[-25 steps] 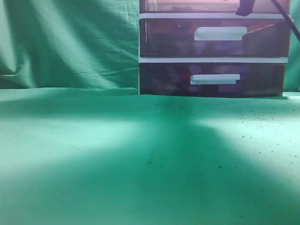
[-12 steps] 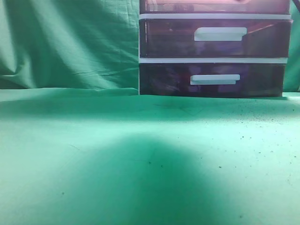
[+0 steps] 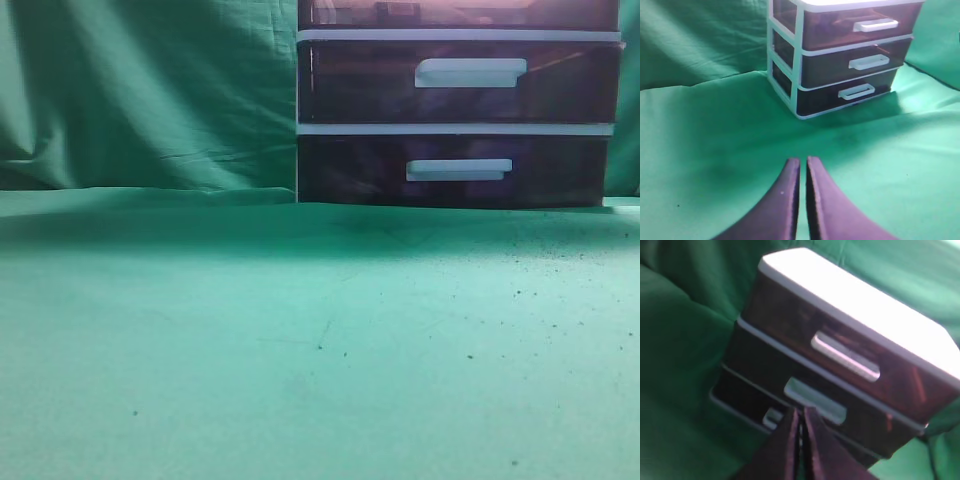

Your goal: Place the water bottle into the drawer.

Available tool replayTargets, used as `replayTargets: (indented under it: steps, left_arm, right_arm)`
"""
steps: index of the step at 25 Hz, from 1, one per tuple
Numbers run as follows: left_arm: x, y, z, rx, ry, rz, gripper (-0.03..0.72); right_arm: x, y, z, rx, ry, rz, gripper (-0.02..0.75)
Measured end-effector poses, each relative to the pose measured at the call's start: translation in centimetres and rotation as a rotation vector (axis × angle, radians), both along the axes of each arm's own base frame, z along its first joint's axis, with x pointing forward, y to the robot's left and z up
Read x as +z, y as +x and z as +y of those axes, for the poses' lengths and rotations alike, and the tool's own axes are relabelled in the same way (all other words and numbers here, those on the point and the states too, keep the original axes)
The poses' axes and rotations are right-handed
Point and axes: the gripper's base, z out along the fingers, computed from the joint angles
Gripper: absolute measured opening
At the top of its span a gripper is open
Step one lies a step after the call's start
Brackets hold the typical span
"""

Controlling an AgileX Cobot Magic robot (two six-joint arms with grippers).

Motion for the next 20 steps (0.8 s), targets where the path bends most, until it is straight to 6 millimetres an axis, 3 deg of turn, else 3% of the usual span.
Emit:
replayTargets:
  steps: [5,10,15,20]
  left_arm:
    - [-3.9,-1.7,1.5,-0.044,-0.068,-0.076,0.0]
    - [-7.4,-1.9,0.9,-0.096,-0.12,-0.127,0.0]
    - [-10.9,-1.0,-0.2,-0.076,-0.184,0.021,0.0]
    - [-13.4,-0.5,-0.6,-0.052,-0.138,0.077,0.0]
  right_arm:
    - [2.3,-3.2,-2.7,0.011,0.17,-0.005,0.0]
    - [4.3,-5.7,-4.8,0.098,0.341,-0.033,0.0]
    - [4.8,-6.4,-5.1,0.146,0.386,-0.035,0.0]
    - [4.9,-6.6,-4.7,0.198,0.395,-0.038,0.0]
